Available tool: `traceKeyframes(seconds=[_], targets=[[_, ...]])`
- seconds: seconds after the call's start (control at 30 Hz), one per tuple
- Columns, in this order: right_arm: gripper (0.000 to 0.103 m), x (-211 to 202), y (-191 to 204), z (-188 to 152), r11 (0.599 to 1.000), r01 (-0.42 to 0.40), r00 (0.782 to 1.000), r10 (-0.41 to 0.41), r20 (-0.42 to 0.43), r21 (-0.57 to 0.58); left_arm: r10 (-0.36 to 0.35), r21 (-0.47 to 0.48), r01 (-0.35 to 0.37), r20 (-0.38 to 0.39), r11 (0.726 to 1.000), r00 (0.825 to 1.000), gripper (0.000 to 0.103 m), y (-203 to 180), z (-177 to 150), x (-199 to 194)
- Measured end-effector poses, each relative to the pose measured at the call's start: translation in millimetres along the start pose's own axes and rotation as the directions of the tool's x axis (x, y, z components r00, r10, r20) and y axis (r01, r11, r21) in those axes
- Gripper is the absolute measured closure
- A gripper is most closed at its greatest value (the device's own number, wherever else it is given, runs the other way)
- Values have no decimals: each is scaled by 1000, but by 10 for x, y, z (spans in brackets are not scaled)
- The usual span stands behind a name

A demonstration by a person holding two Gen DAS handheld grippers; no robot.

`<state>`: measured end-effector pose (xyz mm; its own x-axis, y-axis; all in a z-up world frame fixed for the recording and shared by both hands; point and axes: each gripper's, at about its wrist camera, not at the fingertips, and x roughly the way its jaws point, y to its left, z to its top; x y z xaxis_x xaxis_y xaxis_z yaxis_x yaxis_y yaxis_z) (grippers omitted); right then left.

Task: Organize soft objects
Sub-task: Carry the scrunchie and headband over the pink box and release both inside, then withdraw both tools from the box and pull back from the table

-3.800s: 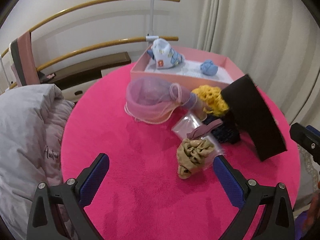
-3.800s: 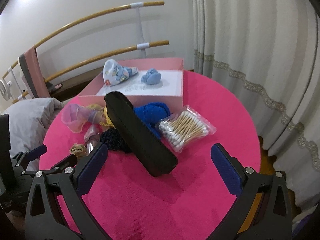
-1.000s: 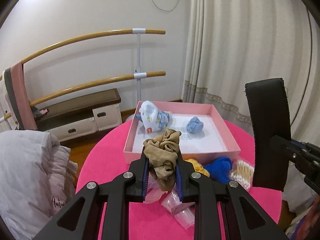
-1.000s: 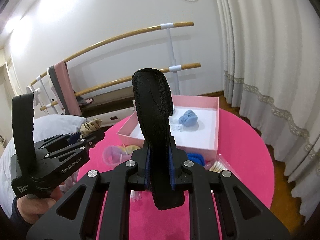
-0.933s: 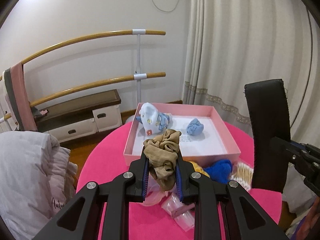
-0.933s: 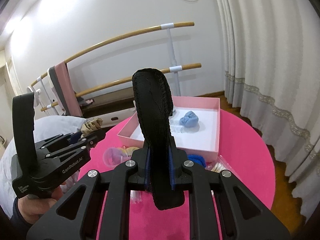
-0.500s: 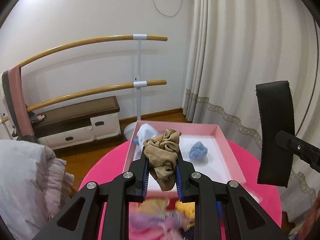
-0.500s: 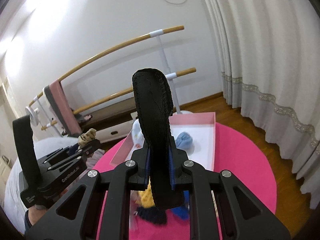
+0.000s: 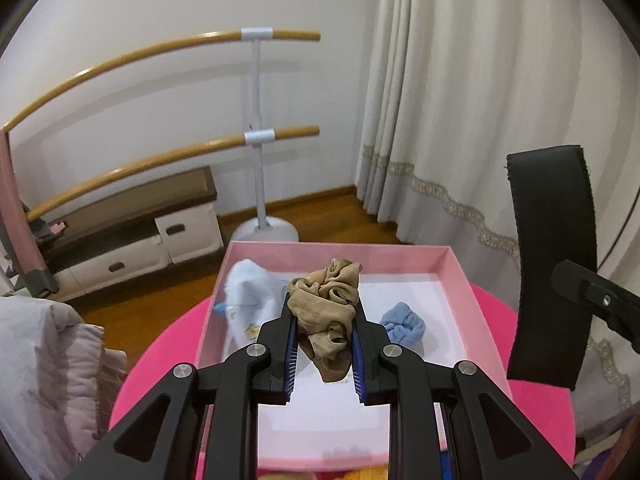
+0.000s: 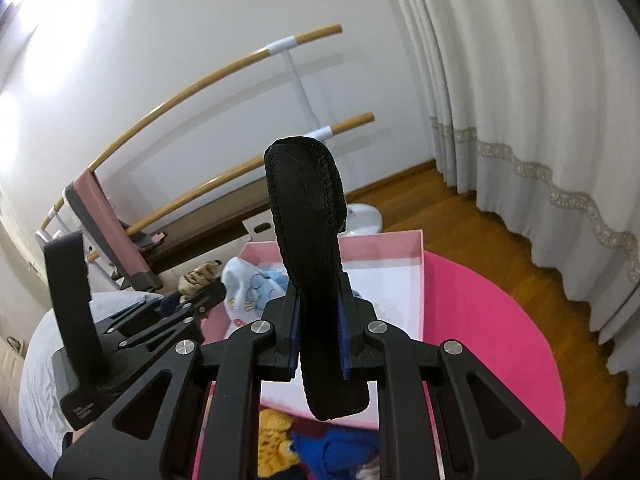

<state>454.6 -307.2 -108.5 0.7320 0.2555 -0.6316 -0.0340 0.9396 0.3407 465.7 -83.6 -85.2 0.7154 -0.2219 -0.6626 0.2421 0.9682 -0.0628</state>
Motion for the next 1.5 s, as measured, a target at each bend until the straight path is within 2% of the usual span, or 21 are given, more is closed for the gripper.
traceKeyframes(seconds=[0.3, 0.53, 0.67, 0.73, 0.77, 0.8, 0.83, 0.87, 0.9, 1.0, 1.07, 1.1, 1.13, 1.2, 1.5], targets=[[89, 379, -214, 47, 999, 27, 998, -24, -57, 47, -11, 12, 13, -113, 1000, 994, 84, -131, 455, 972], [89, 685, -297, 113, 996, 78, 991, -72, -109, 49, -17, 21, 20, -161, 1000, 987, 83, -215, 800, 1469], [89, 857, -350, 138, 994, 89, 986, -80, -145, 58, -57, 18, 62, -210, 998, 976, 79, -230, 883, 1719], [88, 939, -381, 126, 993, 93, 983, -81, -164, 68, -52, 25, 59, -225, 998, 973, 79, -219, 931, 1859], [87, 969, -396, 117, 993, 97, 982, -84, -170, 72, -41, 27, 48, -231, 998, 972, 72, -208, 956, 1926], [83, 984, -404, 106, 992, 97, 981, -83, -173, 75, -35, 22, 41, -237, 999, 971, 58, -189, 981, 1984], [81, 1005, -411, 104, 992, 101, 981, -86, -176, 76, -29, 14, 33, -239, 999, 971, 48, -170, 1004, 2030], [80, 1020, -417, 102, 992, 105, 980, -90, -178, 75, -25, 3, 27, -230, 1000, 973, 31, -141, 1046, 2070], [75, 1039, -428, 115, 991, 111, 979, -96, -179, 75, -22, 0, 22, -218, 1000, 976, 21, -151, 1033, 2037], [61, 1028, -442, 116, 990, 111, 980, -95, -174, 84, 10, 8, -9, -185, 1000, 983, 6, -131, 1109, 2012], [50, 994, -447, 107, 990, 105, 982, -90, -165, 91, 3, -1, -3, -167, 1000, 986, 3, -105, 1150, 1971], [38, 949, -444, 102, 990, 99, 985, -84, -153, 96, 7, -5, -8, -159, 1000, 987, 2, -101, 1134, 1922], [21, 924, -440, 94, 990, 97, 986, -83, -142, 99, 12, -9, -13, -152, 1000, 988, 2, -80, 1148, 1896], [0, 842, -422, 85, 990, 97, 989, -85, -118, 103, 22, -13, -24, -130, 1000, 991, 1, -33, 1180, 1832], [0, 218, -225, 29, 990, 92, 996, -92, 2, 103, 88, -41, -87, 25, 995, 996, 0, 84, 855, 1032]])
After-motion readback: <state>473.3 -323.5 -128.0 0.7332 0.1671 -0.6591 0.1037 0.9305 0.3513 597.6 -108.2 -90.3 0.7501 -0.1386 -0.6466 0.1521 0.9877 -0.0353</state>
